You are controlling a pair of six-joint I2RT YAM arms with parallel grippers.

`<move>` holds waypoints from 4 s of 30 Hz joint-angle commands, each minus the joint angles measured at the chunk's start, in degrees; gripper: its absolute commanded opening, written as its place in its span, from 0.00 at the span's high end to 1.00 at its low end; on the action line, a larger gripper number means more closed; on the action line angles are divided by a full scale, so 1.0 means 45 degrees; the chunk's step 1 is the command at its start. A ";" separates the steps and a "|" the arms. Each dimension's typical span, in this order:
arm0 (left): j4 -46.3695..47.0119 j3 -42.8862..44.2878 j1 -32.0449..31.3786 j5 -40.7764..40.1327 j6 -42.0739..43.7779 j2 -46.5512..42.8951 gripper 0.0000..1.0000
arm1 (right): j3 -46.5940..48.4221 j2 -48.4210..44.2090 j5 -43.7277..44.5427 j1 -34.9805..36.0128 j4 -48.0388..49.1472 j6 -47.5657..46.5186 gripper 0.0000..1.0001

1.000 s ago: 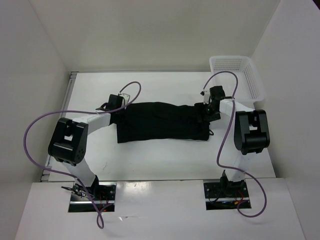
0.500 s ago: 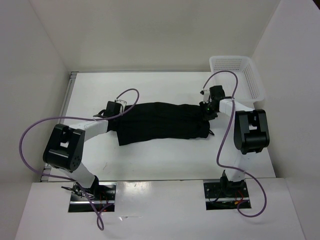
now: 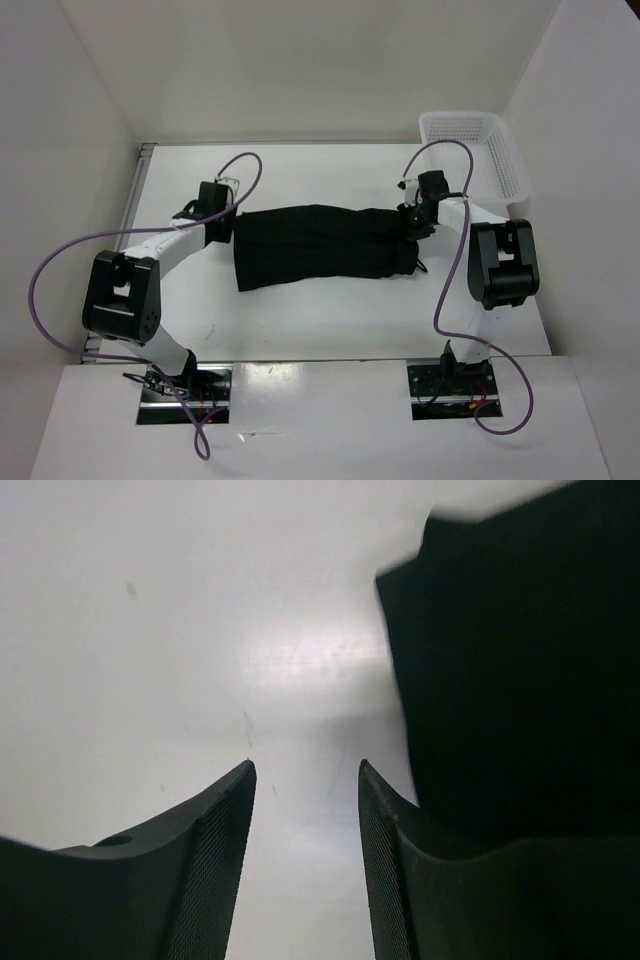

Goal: Fold and stack the shorts
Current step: Fold the shorts

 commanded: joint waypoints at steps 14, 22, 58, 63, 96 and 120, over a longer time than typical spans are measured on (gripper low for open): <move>-0.0612 0.4448 -0.5023 0.5376 0.0036 0.2255 0.37 | 0.1148 -0.0183 0.0267 0.0247 -0.0901 -0.1098 1.00; -0.0181 0.5231 -0.5823 0.5260 0.0036 0.4952 0.37 | 0.2378 -0.0924 -0.0298 0.0247 -0.1291 -0.0436 1.00; -0.1960 0.2515 0.0211 0.3383 0.0036 0.2571 0.33 | 0.6031 -0.0146 0.4310 0.4992 -0.2405 0.0620 1.00; -0.1802 0.3335 0.0211 0.4535 0.0036 0.3797 0.35 | 0.7219 0.0713 0.4662 0.6785 -0.2172 0.0327 1.00; -0.2955 0.6148 0.1069 0.6921 0.0036 0.5929 0.87 | 1.2160 0.5344 0.2127 1.0519 -0.2034 0.1167 0.47; -0.8189 0.7837 -0.0273 0.7682 0.0036 0.0930 0.27 | 0.7927 0.0287 0.2476 0.8786 -0.2093 0.0091 0.29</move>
